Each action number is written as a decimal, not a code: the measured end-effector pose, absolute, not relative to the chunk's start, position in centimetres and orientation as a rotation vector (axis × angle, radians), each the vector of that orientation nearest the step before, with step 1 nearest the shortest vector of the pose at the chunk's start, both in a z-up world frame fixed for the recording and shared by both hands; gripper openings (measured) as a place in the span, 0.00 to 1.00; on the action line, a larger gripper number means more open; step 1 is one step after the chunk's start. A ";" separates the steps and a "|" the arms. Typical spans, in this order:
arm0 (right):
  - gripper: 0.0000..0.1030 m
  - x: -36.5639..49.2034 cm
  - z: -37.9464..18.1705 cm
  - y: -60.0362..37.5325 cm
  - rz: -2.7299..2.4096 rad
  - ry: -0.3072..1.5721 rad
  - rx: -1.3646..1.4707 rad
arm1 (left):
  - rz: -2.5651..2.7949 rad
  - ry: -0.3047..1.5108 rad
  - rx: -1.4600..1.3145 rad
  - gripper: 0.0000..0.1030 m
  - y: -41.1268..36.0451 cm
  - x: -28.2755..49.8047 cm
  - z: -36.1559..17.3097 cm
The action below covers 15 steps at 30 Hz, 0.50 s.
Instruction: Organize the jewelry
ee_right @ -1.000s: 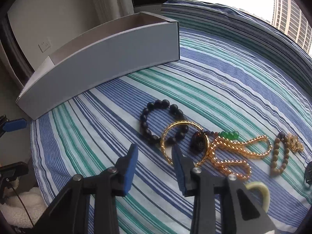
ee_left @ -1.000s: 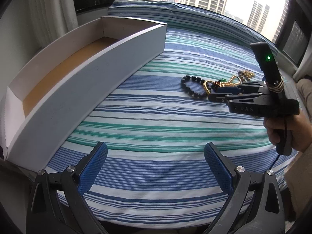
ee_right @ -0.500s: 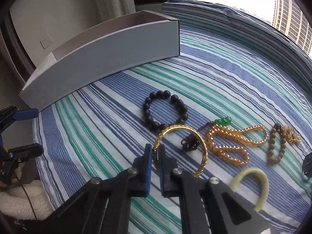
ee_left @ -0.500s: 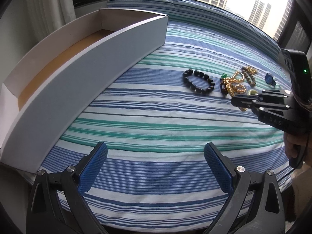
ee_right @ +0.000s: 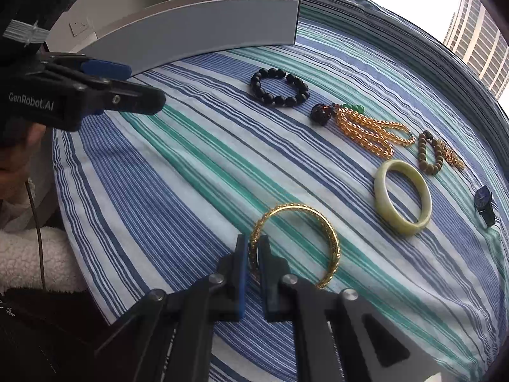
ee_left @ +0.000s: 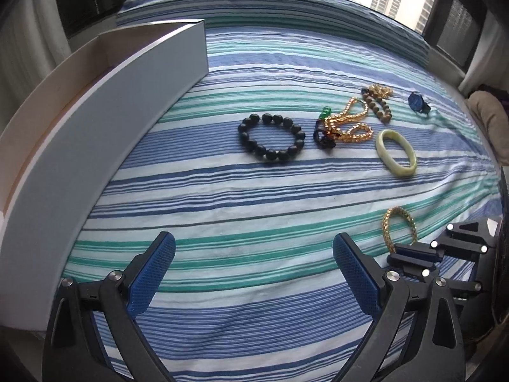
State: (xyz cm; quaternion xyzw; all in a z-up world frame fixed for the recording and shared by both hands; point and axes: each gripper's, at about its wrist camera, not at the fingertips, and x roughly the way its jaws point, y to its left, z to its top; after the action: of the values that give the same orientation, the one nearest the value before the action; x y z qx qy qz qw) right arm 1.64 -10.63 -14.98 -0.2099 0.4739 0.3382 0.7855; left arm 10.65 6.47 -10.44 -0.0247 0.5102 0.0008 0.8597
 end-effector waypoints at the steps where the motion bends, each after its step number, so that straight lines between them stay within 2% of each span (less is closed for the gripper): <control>1: 0.07 1.5 -15.1 -10.9 0.716 1.015 -0.441 | -0.022 1.072 -0.030 0.97 5.9 11.2 -10.4; 5: 0.08 1.3 -15.3 -11.7 0.687 1.018 -0.403 | -0.067 1.073 0.018 0.97 4.1 12.8 -10.4; 7: 0.22 1.3 -15.2 -12.0 0.671 1.016 -0.397 | -0.076 1.078 0.032 0.97 3.6 13.2 -10.3; 8: 0.38 1.2 -15.1 -12.2 0.664 1.011 -0.389 | -0.078 1.080 0.036 0.97 3.4 13.4 -10.4; 9: 0.47 1.1 -14.9 -12.5 0.657 1.000 -0.377 | -0.078 1.083 0.038 0.97 3.3 13.5 -10.4; 15: 0.47 0.9 -13.9 -13.9 0.628 0.977 -0.272 | -0.058 1.109 0.024 0.97 4.0 14.1 -11.1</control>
State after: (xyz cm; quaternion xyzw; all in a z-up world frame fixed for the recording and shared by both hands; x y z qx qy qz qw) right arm 0.94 -13.95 -13.94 -0.1281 0.4600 0.2958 0.8273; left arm 14.05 3.96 -11.12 0.0112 0.5265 -0.0277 0.8496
